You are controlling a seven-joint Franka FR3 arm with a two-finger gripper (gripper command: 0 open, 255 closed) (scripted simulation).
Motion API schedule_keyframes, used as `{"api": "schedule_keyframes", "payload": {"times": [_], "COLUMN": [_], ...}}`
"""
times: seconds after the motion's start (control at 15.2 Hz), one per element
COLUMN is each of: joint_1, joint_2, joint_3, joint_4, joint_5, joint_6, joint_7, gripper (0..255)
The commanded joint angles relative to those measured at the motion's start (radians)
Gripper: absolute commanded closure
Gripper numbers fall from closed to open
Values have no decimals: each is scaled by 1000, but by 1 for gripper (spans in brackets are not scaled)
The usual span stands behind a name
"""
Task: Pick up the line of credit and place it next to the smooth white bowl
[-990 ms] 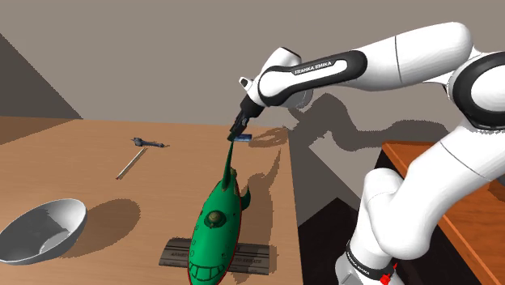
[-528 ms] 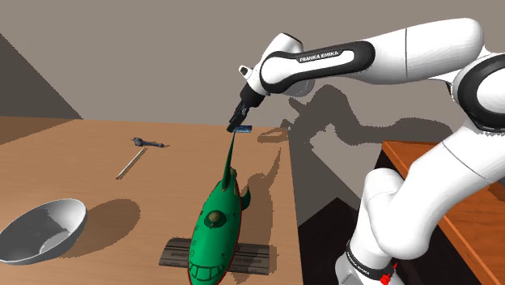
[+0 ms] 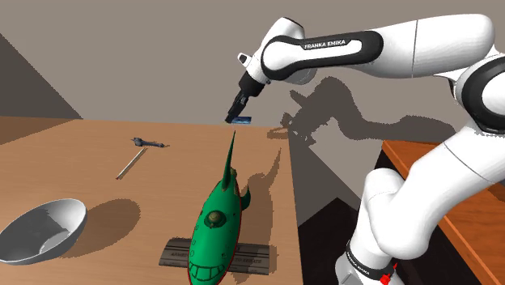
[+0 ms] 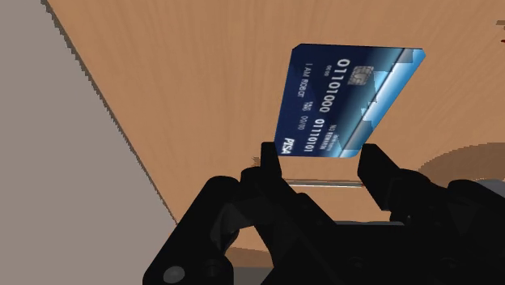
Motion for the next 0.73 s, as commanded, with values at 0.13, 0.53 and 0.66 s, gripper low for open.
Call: {"api": "schedule_keyframes", "payload": {"times": [0.13, 0.53, 0.66], "joint_1": [5, 22, 29], "joint_2": [-26, -39, -35], "joint_3": [88, 231, 278], "joint_4": [-36, -71, -73], "joint_5": [-15, -29, -34], "joint_6": [26, 71, 84], "joint_7": [100, 264, 319], "gripper": [255, 255, 255]}}
